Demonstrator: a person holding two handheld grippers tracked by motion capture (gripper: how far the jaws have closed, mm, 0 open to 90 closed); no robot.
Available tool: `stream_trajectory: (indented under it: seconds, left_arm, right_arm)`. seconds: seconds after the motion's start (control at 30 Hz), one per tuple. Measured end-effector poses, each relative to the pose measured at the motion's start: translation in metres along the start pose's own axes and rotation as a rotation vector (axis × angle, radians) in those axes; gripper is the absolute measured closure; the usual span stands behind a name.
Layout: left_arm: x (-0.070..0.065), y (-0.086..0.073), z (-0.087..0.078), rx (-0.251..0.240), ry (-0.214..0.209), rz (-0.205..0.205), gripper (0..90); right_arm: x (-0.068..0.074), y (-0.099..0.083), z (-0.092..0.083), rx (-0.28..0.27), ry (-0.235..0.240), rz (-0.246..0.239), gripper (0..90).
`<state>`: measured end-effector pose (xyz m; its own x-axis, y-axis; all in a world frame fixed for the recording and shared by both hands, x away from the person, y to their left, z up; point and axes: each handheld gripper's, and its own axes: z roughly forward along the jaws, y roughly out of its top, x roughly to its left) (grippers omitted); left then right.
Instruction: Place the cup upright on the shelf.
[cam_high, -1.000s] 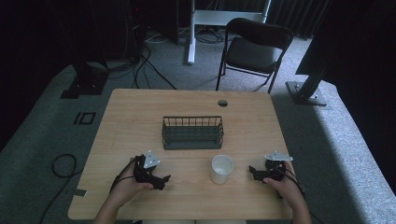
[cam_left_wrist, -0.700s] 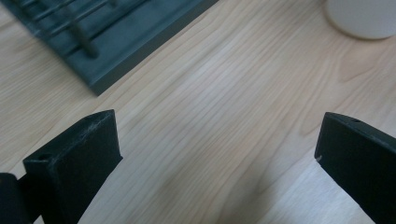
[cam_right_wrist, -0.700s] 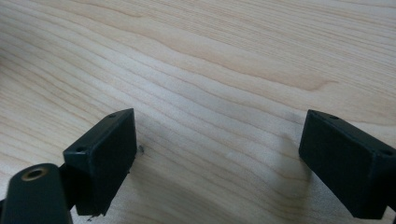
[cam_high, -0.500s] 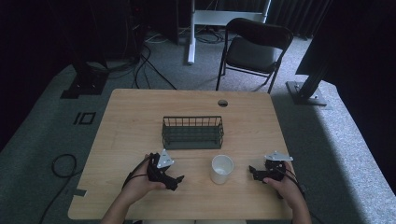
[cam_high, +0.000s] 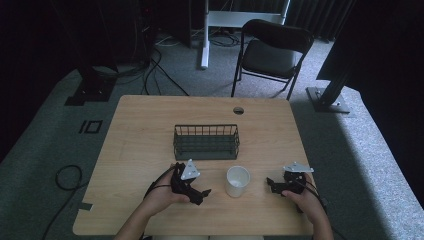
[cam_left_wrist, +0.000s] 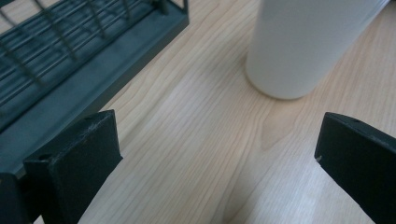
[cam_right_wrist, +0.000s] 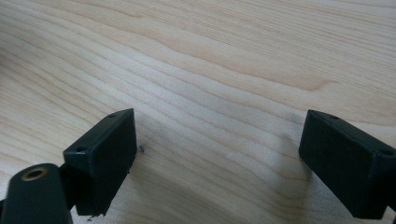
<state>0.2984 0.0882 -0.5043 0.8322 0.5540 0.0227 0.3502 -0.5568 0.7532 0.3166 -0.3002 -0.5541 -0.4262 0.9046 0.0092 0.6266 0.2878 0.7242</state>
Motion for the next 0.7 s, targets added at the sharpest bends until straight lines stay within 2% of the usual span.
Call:
stream_trajectory:
  seconds: [0.1, 0.13, 0.2, 0.23, 0.3, 0.57, 0.7]
  left_arm:
    - [-0.005, 0.005, 0.003, -0.017, -0.004, 0.025, 0.4]
    - [-0.009, 0.009, 0.005, -0.05, 0.002, 0.047, 0.4]
    - [-0.011, 0.011, 0.006, -0.057, 0.0, 0.056, 0.4]
    - [-0.015, 0.015, 0.008, -0.066, -0.001, 0.074, 0.4]
    - [-0.016, 0.016, 0.009, -0.069, -0.009, 0.07, 0.4]
    - [-0.03, 0.031, 0.02, -0.075, -0.059, 0.12, 0.4]
    - [-0.034, 0.036, 0.023, -0.079, -0.069, 0.132, 0.4]
  right_arm:
    - [0.0, 0.0, 0.0, 0.0, 0.0, -0.001, 10.8]
    - [0.0, 0.0, 0.0, 0.0, 0.0, -0.001, 10.8]
    - [0.0, 0.0, 0.0, 0.0, 0.0, -0.001, 10.8]
    - [0.0, 0.0, 0.0, 0.001, -0.001, -0.001, 10.8]
    - [0.0, 0.0, 0.0, 0.0, 0.0, -0.001, 10.8]
    - [0.0, 0.0, 0.0, 0.001, 0.0, 0.0, 10.8]
    - [0.0, 0.0, 0.0, 0.001, 0.0, -0.001, 10.8]
